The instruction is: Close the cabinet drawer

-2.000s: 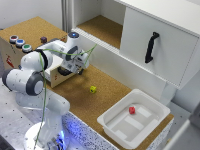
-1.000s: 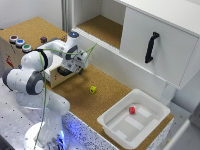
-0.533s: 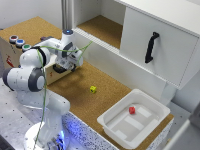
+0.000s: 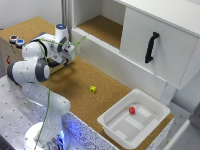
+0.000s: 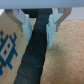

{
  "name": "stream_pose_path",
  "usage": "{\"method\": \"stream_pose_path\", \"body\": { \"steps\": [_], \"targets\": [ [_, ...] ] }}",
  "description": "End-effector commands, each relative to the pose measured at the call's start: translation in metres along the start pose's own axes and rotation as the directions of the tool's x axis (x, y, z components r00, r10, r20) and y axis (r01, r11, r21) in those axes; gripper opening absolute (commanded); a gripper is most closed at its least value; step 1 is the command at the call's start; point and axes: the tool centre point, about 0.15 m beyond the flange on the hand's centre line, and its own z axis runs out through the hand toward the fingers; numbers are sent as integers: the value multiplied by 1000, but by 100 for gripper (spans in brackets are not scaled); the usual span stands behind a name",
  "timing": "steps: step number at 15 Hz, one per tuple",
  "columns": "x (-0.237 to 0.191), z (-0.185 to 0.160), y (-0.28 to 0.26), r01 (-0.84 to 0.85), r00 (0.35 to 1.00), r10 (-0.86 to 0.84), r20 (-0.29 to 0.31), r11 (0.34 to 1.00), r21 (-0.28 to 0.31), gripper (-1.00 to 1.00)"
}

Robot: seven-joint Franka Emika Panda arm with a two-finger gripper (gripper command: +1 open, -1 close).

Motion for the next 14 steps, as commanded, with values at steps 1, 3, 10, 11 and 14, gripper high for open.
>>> {"method": "stream_pose_path", "body": {
  "steps": [1,3,10,11,14],
  "targets": [
    [-11,-11,-50,-7,999,6,-38,1000,-16,100],
    [-13,-39,-40,-32,996,28,-89,999,-36,100],
    [-5,-94,4,-76,984,57,-168,991,-109,100],
    [-5,-98,8,-74,984,54,-167,990,-118,100],
    [-8,-108,15,-77,986,58,-158,990,-116,100]
  ]
}}
